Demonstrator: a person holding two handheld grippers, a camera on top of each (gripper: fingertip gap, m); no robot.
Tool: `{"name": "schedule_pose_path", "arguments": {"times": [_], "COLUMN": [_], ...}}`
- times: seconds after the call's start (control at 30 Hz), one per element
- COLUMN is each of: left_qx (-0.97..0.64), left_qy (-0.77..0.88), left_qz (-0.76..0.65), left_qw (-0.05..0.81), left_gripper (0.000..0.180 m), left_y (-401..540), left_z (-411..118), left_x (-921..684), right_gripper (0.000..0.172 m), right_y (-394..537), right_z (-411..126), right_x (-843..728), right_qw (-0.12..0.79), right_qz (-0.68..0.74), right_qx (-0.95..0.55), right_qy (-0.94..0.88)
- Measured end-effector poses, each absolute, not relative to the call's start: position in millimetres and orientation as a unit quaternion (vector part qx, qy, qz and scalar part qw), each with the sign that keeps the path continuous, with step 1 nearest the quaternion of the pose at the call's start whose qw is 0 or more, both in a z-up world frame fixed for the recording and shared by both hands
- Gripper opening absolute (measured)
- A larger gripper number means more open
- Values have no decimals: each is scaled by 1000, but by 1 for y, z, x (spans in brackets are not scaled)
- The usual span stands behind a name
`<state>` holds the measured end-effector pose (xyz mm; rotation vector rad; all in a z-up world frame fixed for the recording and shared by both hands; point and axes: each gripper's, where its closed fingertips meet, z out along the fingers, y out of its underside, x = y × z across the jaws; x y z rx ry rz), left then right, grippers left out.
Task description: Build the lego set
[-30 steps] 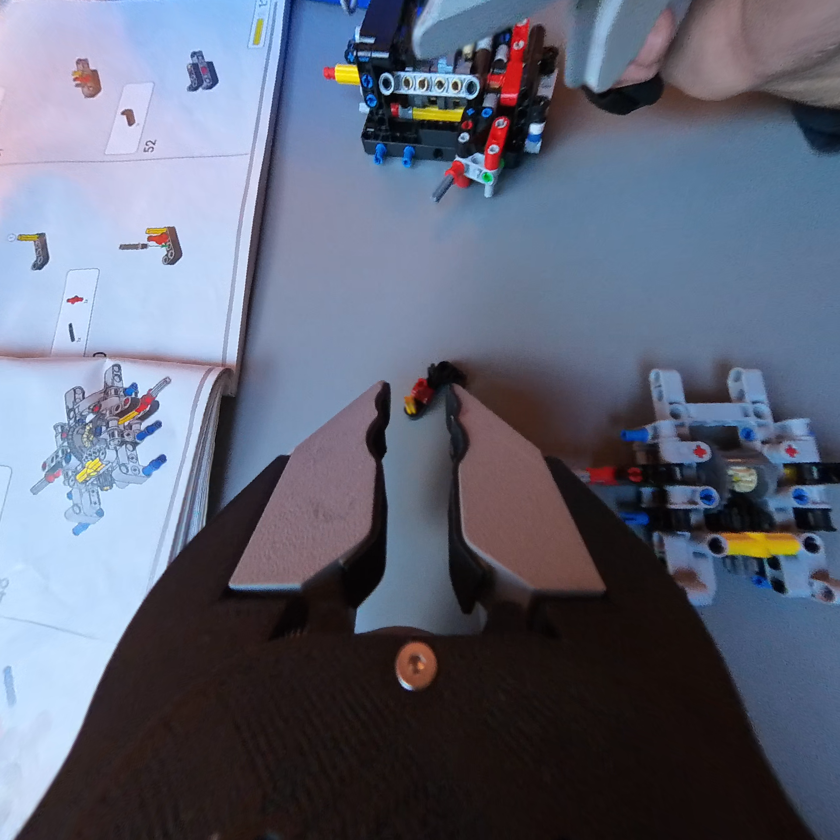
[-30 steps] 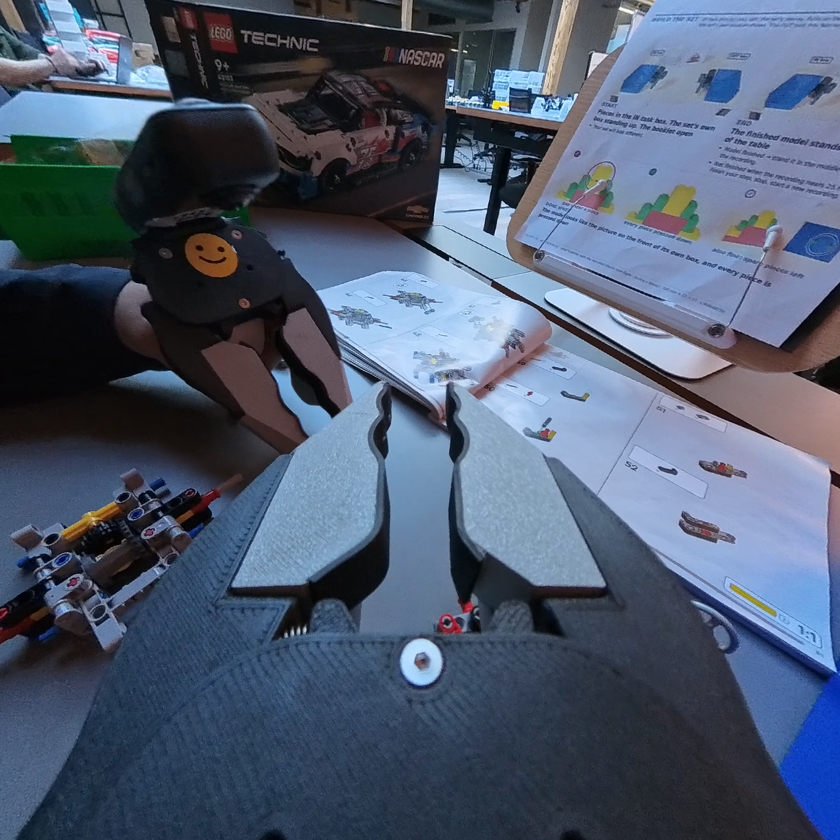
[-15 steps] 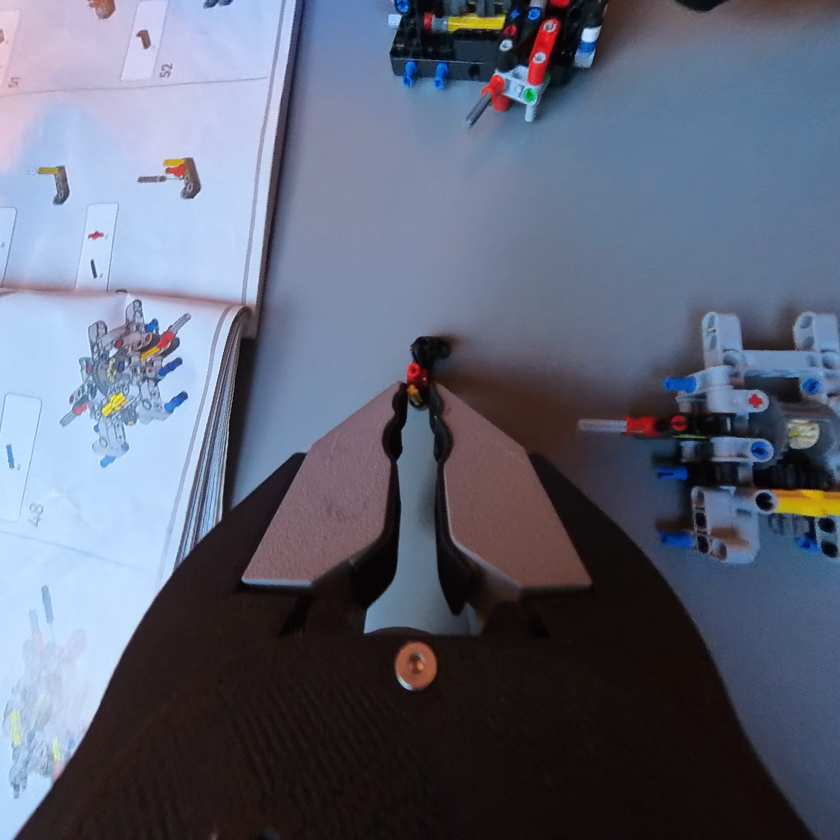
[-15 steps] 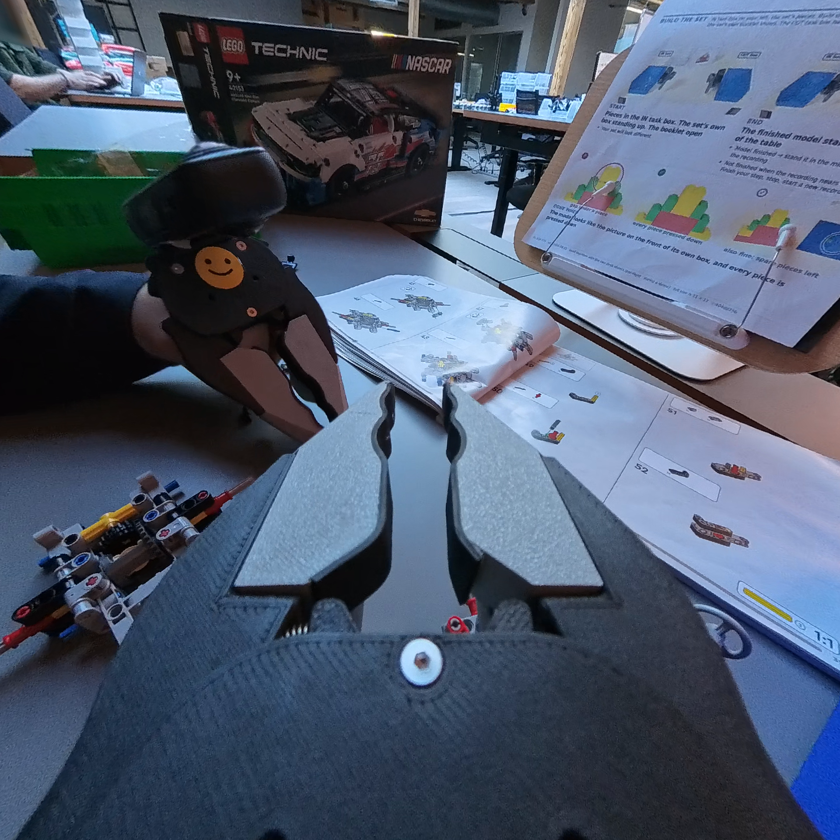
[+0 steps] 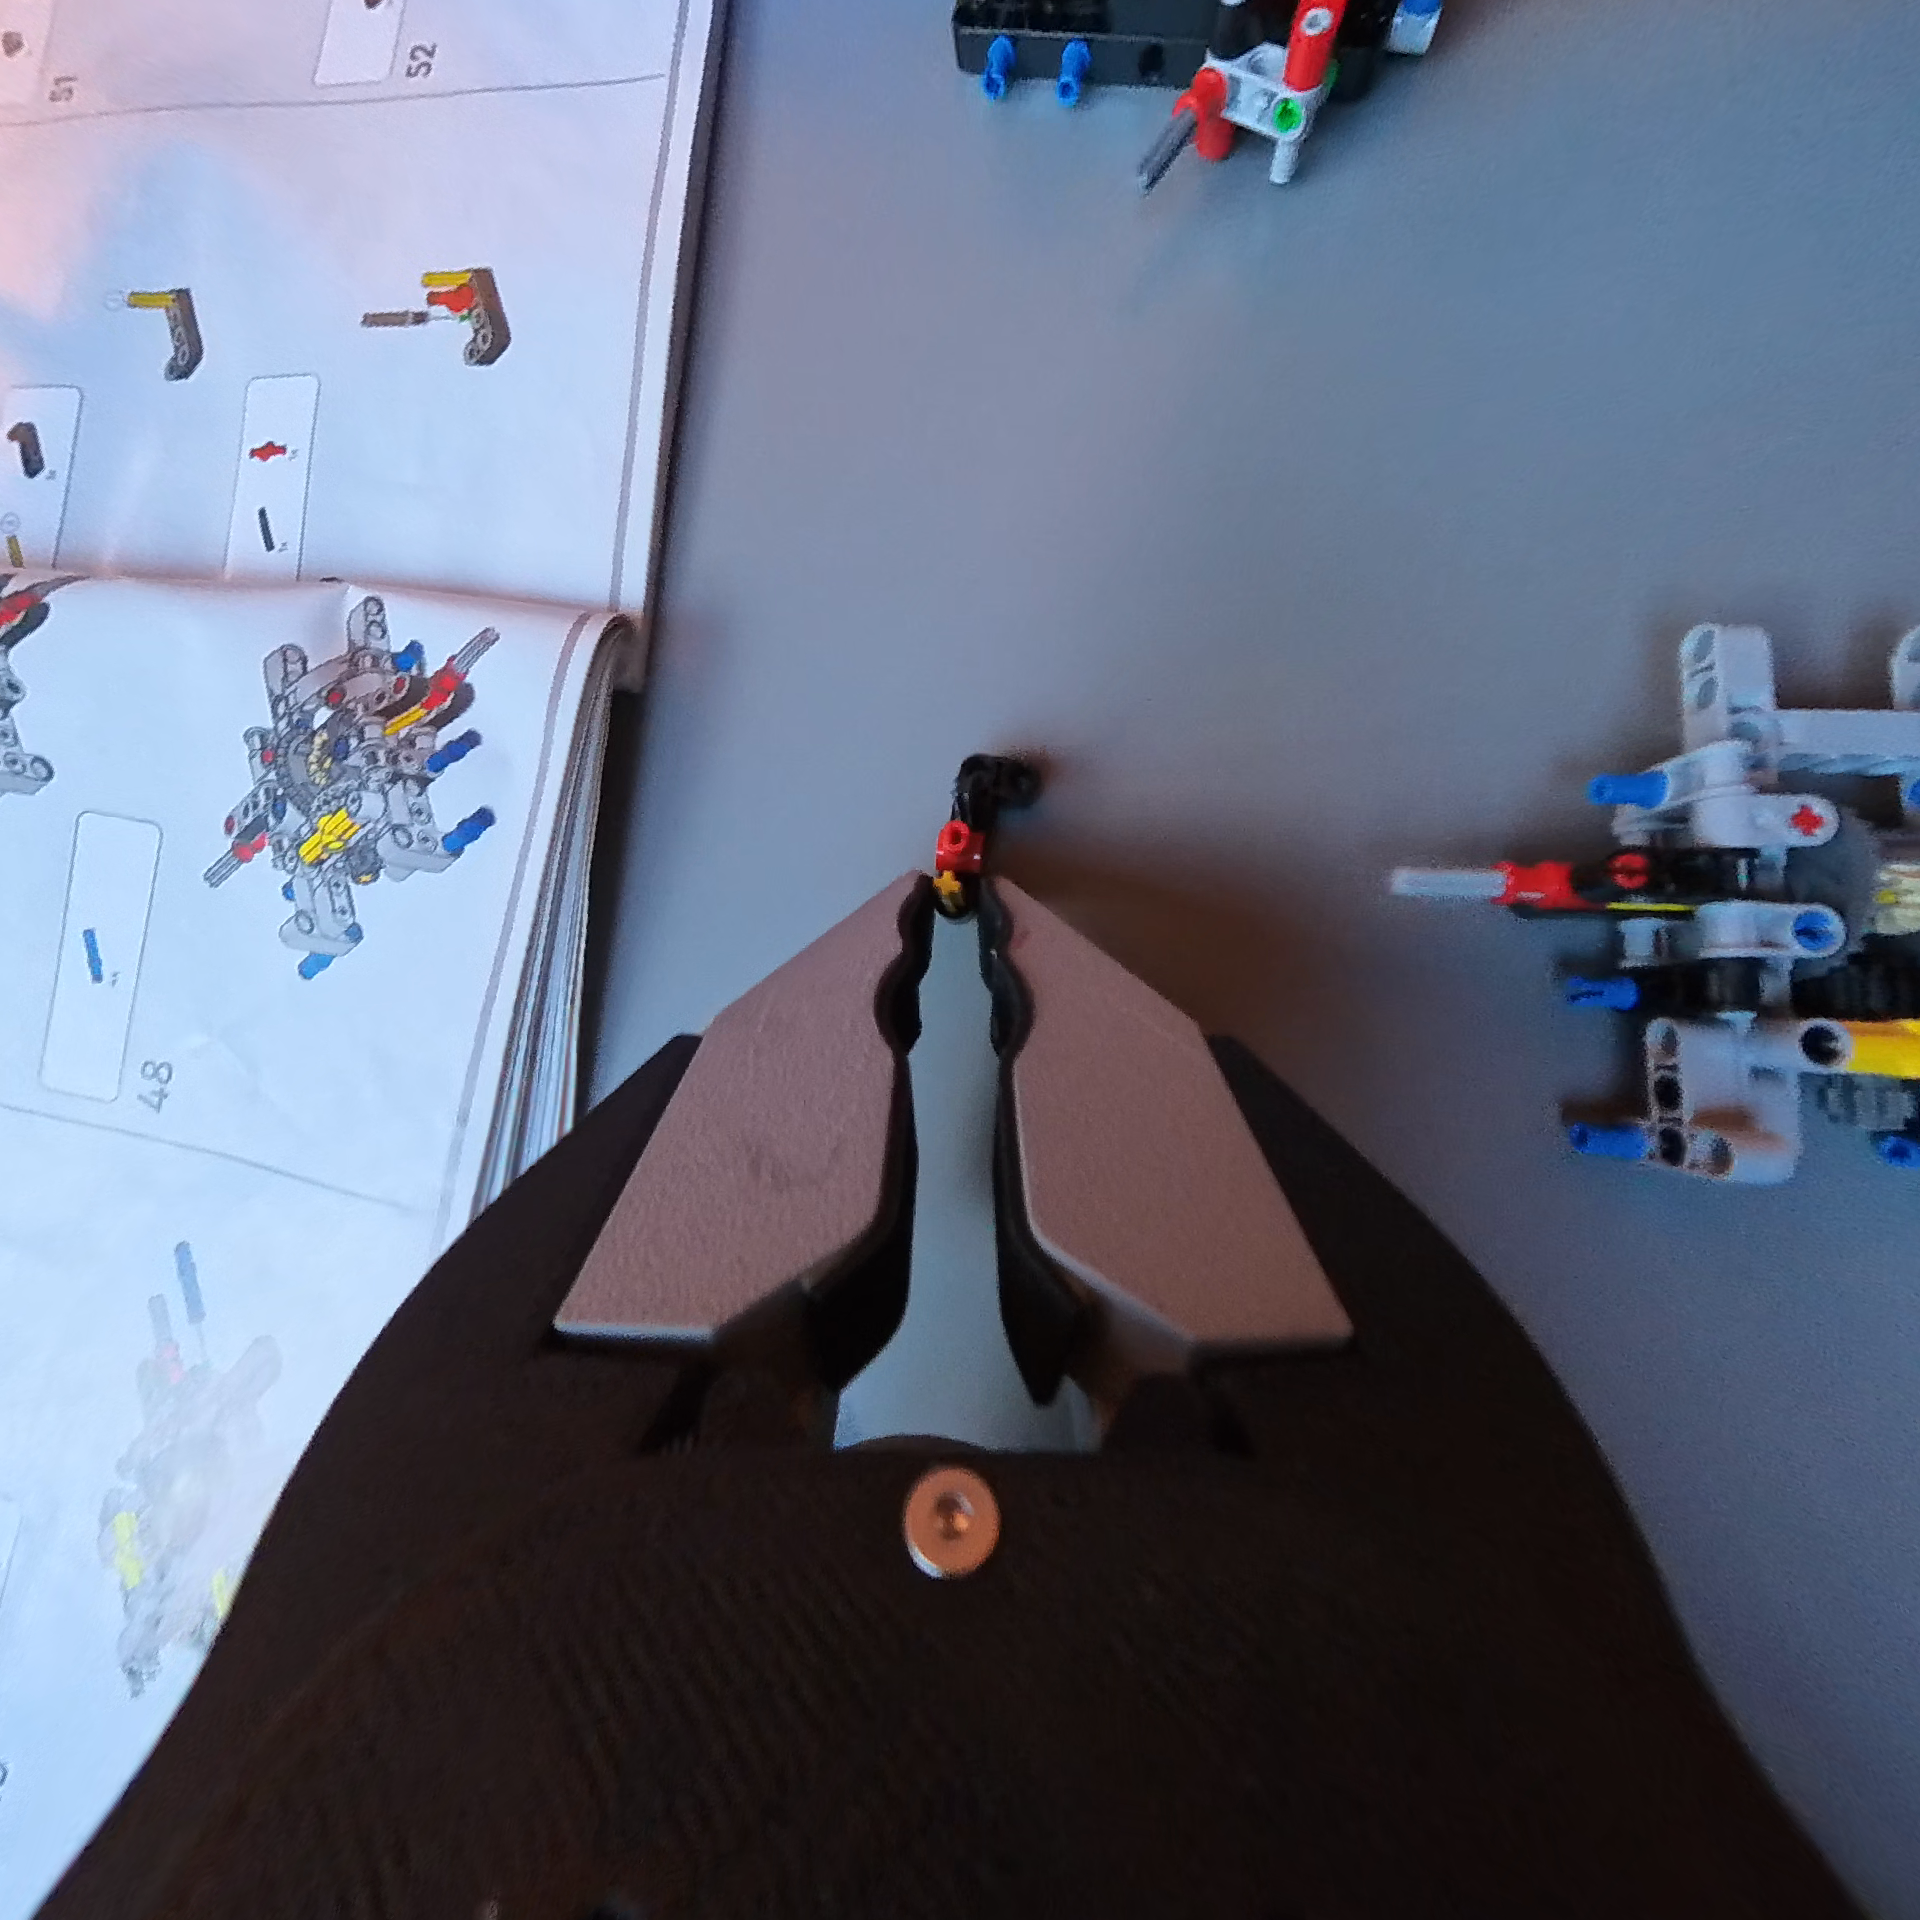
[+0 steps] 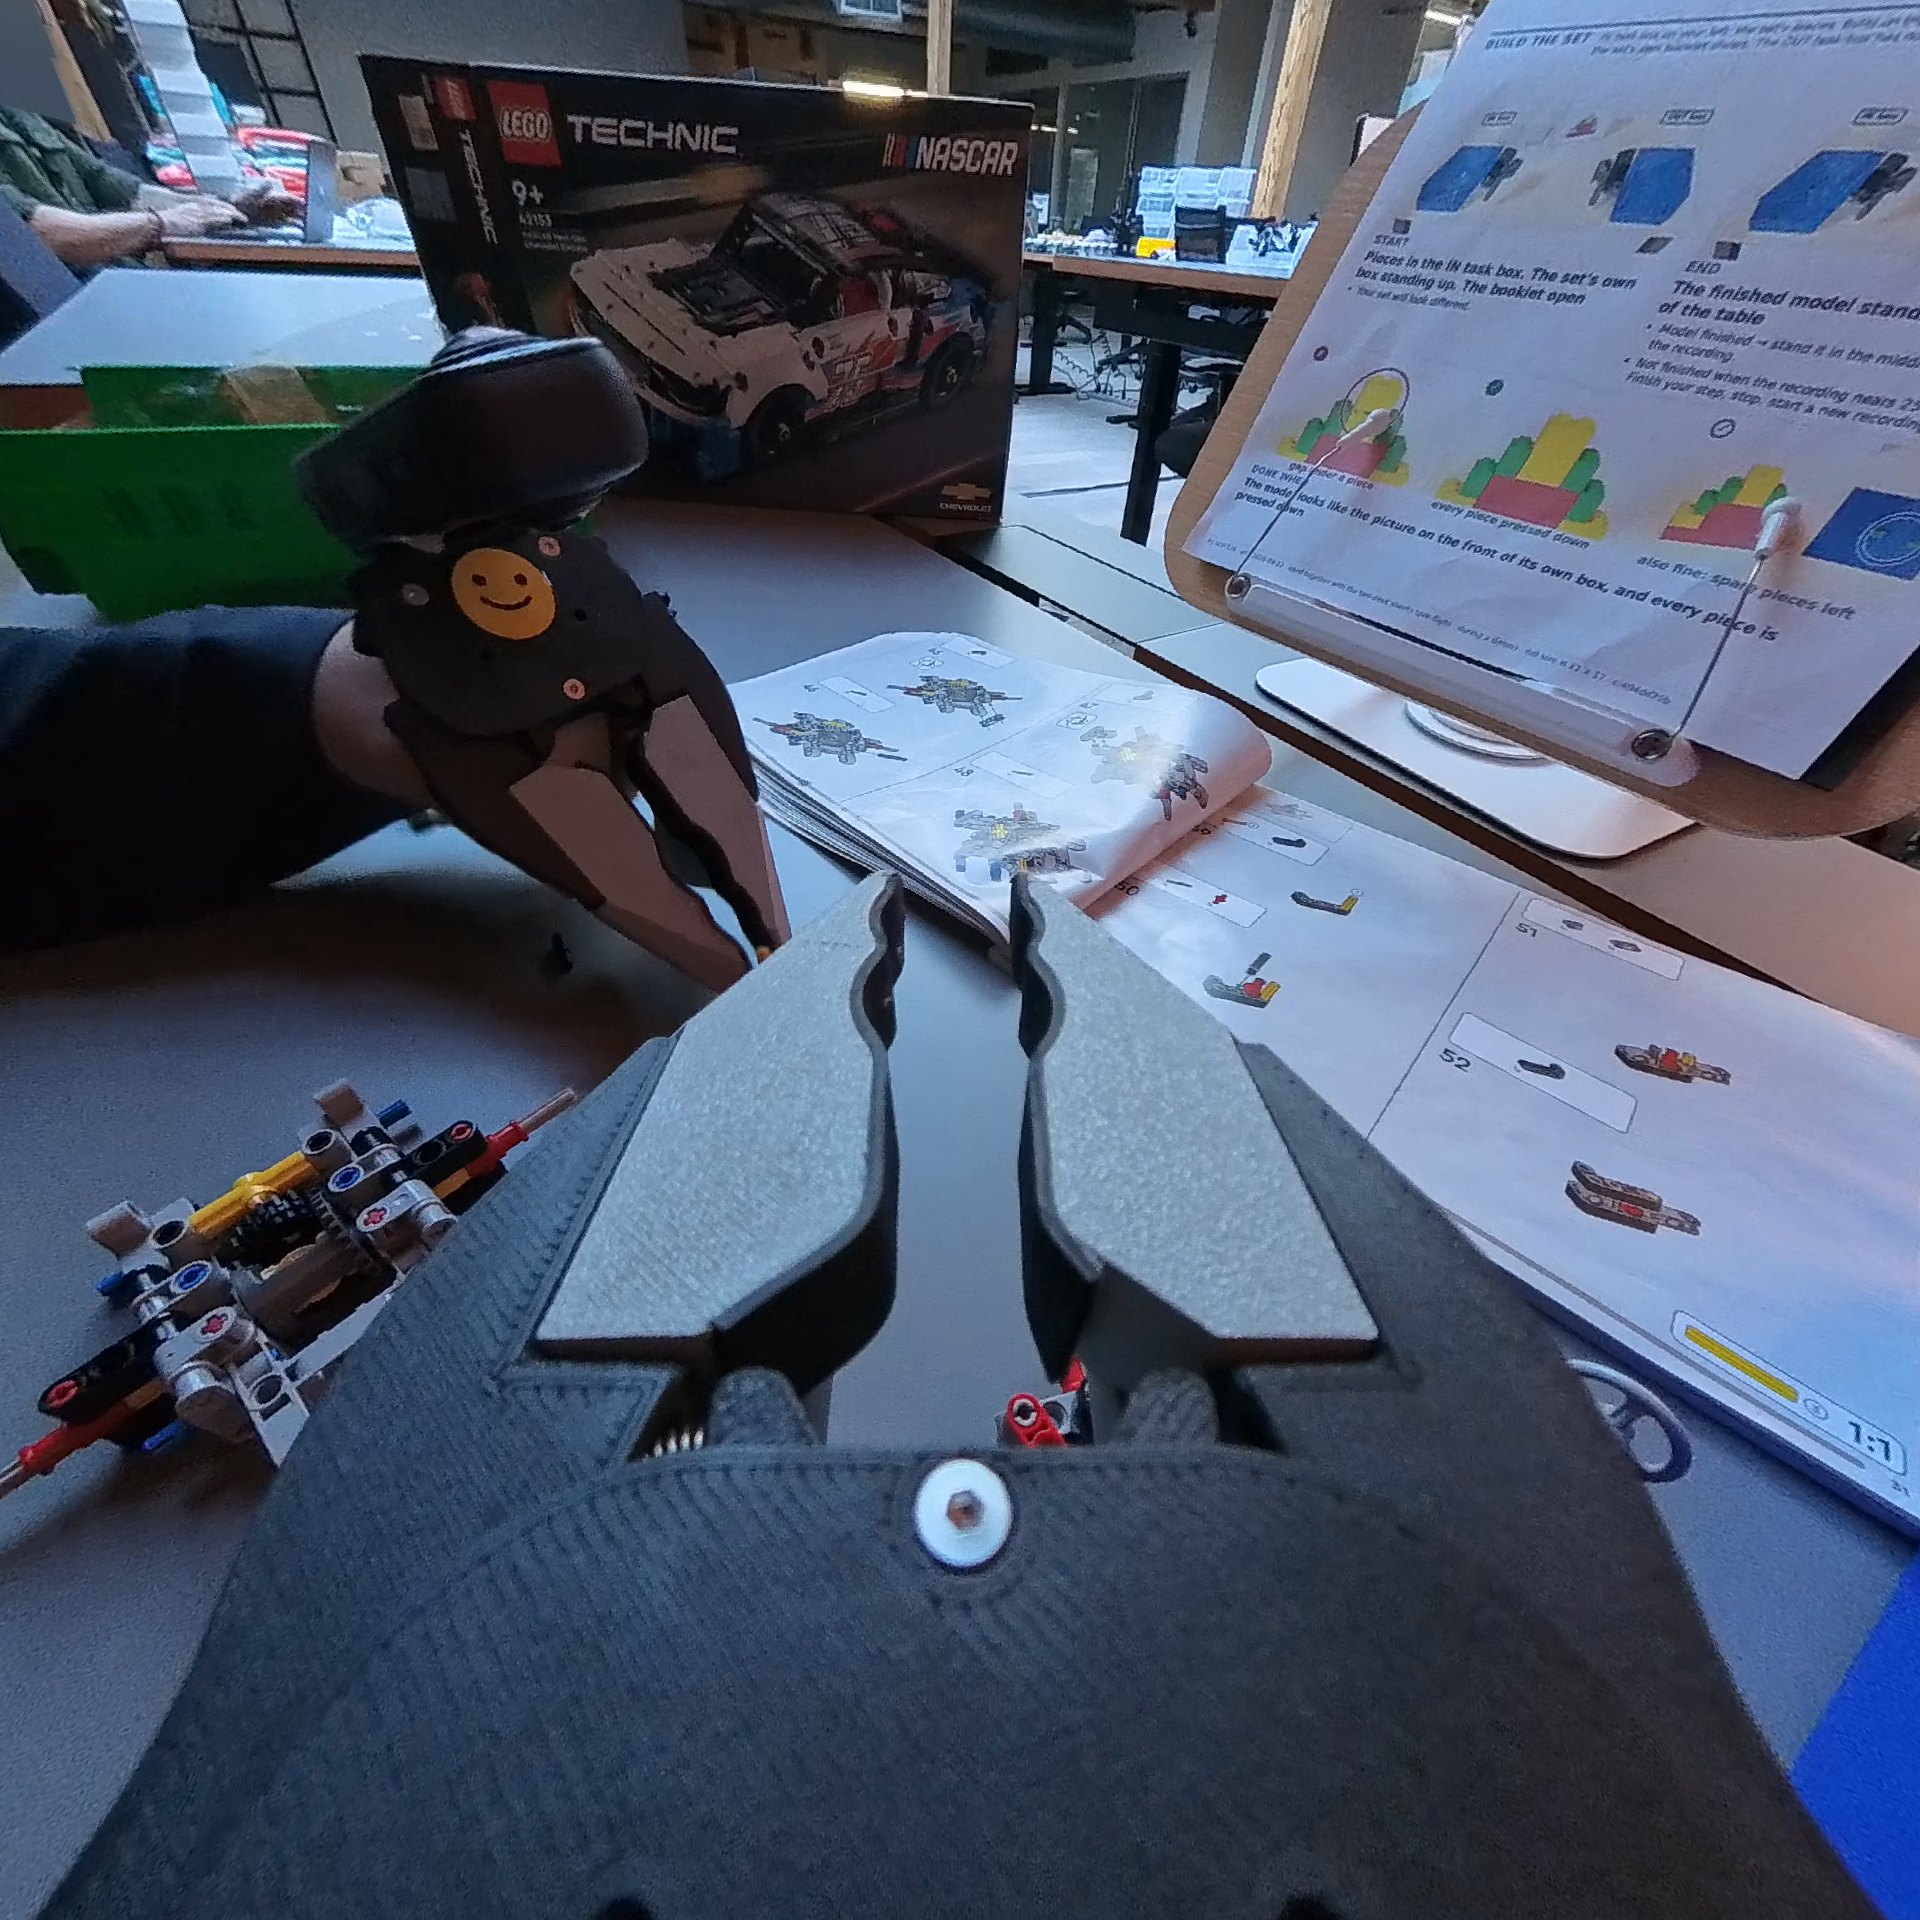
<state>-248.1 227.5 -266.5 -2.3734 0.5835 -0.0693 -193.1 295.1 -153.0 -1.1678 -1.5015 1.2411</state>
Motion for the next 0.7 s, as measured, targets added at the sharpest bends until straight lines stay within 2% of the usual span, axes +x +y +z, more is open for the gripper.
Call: {"name": "schedule_pose_path", "arguments": {"times": [0.17, 0.3, 0.53, 0.7], "left_qx": [-921, -921, -901, -895], "left_qy": [197, 191, 142, 115], "left_qz": [-14, -9, -62, -23], "left_qw": [336, 340, 405, 431], "left_gripper": [7, 23, 29, 30], "left_y": [224, 224, 230, 237], "left_z": [-266, -261, -233, -226], "left_x": [-268, -273, -275, -288], "right_gripper": [17, 17, 19, 20], "right_y": [295, 296, 300, 300], "right_z": [-154, -152, -151, -153], "right_x": [-194, -193, -195, -196], "right_qw": [423, 429, 429, 427], "right_qz": [494, 493, 504, 504], "right_qx": [-465, -463, -468, -469], "right_qy": [-601, -599, -586, -586]}}
